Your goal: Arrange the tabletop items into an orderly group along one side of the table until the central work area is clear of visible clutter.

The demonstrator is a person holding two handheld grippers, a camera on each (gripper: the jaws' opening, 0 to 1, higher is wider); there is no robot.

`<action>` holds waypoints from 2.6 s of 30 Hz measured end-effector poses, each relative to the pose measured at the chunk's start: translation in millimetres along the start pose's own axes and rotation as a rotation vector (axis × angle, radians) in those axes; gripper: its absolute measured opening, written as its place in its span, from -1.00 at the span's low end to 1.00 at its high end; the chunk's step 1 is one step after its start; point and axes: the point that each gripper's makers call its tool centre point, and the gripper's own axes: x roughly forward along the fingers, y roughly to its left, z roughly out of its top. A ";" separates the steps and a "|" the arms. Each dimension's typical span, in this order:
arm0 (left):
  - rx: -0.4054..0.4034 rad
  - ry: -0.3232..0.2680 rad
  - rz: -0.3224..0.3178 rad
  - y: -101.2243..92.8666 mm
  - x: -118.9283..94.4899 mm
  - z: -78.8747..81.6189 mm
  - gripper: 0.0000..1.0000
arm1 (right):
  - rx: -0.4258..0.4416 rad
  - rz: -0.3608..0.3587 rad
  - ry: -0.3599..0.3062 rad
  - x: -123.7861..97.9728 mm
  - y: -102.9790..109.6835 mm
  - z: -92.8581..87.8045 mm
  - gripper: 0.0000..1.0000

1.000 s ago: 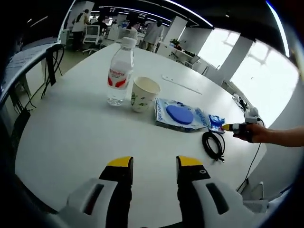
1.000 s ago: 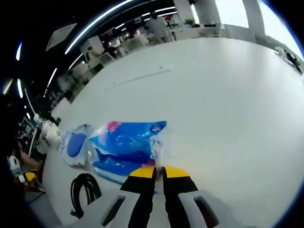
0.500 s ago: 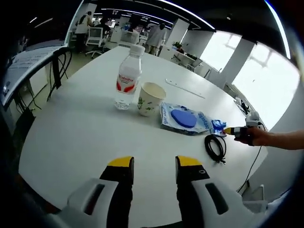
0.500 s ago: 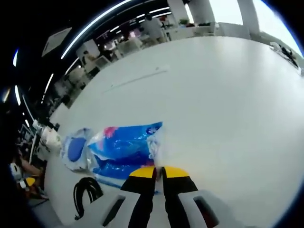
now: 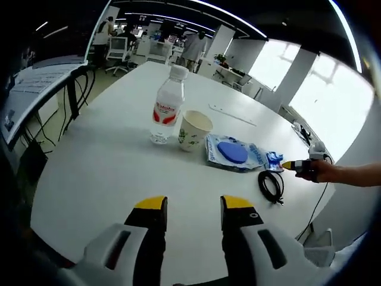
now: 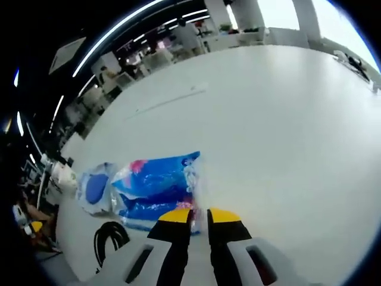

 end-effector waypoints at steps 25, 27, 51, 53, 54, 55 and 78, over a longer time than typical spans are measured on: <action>0.244 -0.028 -0.110 -5.5 0.4 32.6 -0.10 | -0.395 0.204 -0.130 -97.8 75.5 -27.8 0.09; 0.267 -0.028 -0.116 -5.4 -1.1 33.3 -0.07 | -0.393 0.215 -0.136 -104.9 78.1 -32.6 0.15; 0.234 -0.070 -0.165 -14.3 -8.2 29.4 -0.04 | -0.381 0.315 -0.055 -136.7 113.9 -85.9 0.19; 0.229 -0.070 -0.167 -13.9 -8.8 27.3 -0.04 | -0.386 0.320 -0.040 -137.5 115.8 -91.2 0.20; 0.226 -0.072 -0.167 -13.4 -8.6 26.6 -0.04 | -0.386 0.319 -0.036 -137.8 115.9 -92.3 0.20; 0.225 -0.073 -0.167 -13.1 -8.8 26.4 -0.04 | -0.388 0.318 -0.033 -138.6 116.6 -93.7 0.20; 0.197 -0.068 -0.175 -12.6 -9.1 18.4 -0.05 | -0.319 0.293 -0.065 -144.3 115.9 -89.0 0.15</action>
